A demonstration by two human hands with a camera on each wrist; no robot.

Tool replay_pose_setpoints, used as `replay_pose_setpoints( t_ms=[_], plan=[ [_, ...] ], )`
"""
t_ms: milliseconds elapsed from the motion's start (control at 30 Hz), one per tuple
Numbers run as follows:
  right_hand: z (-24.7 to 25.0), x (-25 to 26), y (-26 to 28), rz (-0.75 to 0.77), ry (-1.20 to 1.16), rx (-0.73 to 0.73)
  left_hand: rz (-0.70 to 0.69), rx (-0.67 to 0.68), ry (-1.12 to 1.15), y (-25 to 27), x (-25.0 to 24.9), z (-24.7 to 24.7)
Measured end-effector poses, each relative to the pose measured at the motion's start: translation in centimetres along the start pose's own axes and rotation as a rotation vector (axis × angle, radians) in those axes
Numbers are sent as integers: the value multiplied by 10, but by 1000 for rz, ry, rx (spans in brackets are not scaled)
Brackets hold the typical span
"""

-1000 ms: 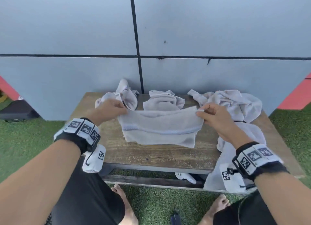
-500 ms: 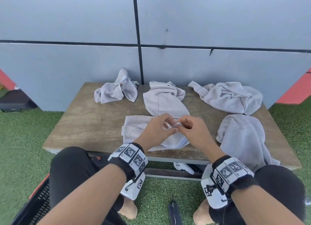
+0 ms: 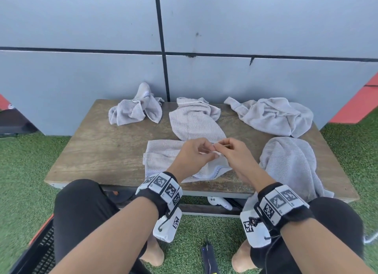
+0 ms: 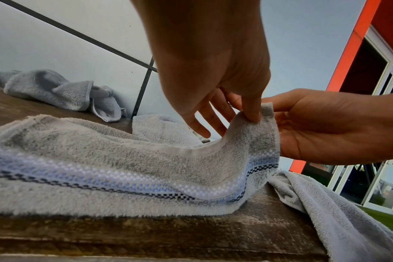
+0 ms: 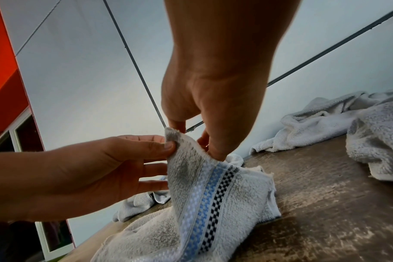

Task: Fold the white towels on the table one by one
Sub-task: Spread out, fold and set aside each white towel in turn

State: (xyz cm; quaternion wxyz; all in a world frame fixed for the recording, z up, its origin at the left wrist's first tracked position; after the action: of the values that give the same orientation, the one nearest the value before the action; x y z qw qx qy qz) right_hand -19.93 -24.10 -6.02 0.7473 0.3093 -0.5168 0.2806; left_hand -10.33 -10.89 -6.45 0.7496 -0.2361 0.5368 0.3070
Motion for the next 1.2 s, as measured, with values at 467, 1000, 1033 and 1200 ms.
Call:
replay_pose_setpoints(
  t_ms=[467, 1000, 1033, 1200],
  plan=[
    [21, 3, 0, 122, -129, -136, -46, 4, -29, -5, -3, 11],
    [16, 11, 3, 186, 42, -35, -65, 1, 3, -8, -16, 24],
    [14, 13, 6, 205, 48, -16, -65, -32, 2, -8, -16, 22],
    [10, 11, 7, 206, -14, -36, -60, -128, -25, -9, -14, 16]
  ],
)
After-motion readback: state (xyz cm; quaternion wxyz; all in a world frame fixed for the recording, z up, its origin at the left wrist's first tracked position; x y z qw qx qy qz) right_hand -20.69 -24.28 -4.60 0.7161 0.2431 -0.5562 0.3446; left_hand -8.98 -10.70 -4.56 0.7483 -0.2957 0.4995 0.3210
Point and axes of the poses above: each hand's wrist, its own y-axis away from the middle knuckle, its own z-axis out of the back of the hand, x = y × z, the point moved 1 cm from there along -y, towards the middle knuckle, and after that the axes turned 5 degrees about -x, right-handed, at the moved point
